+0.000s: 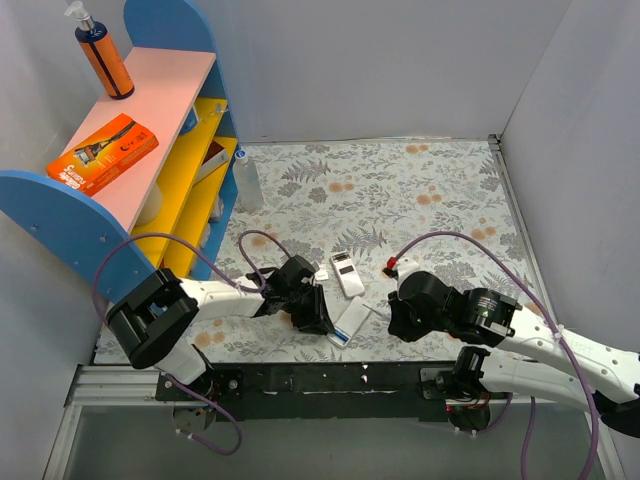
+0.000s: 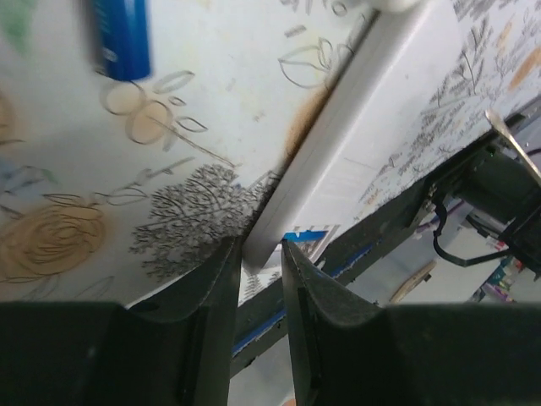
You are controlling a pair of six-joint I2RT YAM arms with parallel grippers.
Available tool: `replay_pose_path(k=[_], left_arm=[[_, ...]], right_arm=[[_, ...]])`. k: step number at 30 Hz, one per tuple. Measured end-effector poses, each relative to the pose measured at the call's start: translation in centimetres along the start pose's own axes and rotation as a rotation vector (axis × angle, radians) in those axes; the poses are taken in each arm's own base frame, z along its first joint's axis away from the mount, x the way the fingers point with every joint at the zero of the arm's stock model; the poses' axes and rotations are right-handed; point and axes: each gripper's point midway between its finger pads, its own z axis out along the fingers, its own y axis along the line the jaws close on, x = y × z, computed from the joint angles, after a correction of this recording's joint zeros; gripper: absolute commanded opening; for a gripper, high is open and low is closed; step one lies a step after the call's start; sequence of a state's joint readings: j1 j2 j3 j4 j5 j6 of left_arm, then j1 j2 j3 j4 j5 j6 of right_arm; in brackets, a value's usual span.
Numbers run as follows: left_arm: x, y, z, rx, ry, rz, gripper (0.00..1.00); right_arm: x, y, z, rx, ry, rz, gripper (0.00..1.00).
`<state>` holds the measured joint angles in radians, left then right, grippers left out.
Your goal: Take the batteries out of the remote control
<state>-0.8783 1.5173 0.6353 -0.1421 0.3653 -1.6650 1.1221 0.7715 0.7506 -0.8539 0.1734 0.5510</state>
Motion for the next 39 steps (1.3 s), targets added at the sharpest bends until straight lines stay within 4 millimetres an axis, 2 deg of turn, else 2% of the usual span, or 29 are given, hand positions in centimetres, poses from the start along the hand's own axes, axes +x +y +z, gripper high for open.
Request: replay_pose_path(k=[10, 14, 18, 24, 27, 30, 34, 39], left_arm=[[3.0, -4.1, 0.7, 0.129, 0.049, 0.041, 0.25], [3.1, -5.1, 0.8, 0.156, 0.043, 0.045, 0.27], [2.1, -5.2, 0.2, 0.126, -0.005, 0.034, 0.28], [-0.9, -5.4, -3.0, 0.132, -0.117, -0.004, 0.29], [-2.7, -4.6, -4.5, 0.117, -0.175, -0.034, 0.29], [-4.1, -3.4, -5.5, 0.092, -0.209, -0.063, 0.29], [-5.0, -2.3, -6.3, 0.066, -0.229, -0.083, 0.29], [-5.1, -1.7, -6.6, 0.052, -0.229, -0.084, 0.29]], right_arm=[[0.6, -1.8, -0.6, 0.103, 0.018, 0.054, 0.01], [0.8, -1.5, -0.5, 0.092, 0.031, 0.058, 0.01], [0.7, -1.0, 0.2, 0.069, 0.032, 0.043, 0.01], [0.5, -1.8, 2.1, 0.145, 0.065, -0.003, 0.01], [1.1, -2.6, 3.2, 0.202, 0.119, -0.031, 0.01], [1.2, -2.5, 4.0, 0.205, 0.141, -0.052, 0.01], [0.1, -0.6, 4.6, 0.107, 0.106, -0.082, 0.01], [-1.0, 1.8, 4.9, -0.017, 0.08, -0.119, 0.01]])
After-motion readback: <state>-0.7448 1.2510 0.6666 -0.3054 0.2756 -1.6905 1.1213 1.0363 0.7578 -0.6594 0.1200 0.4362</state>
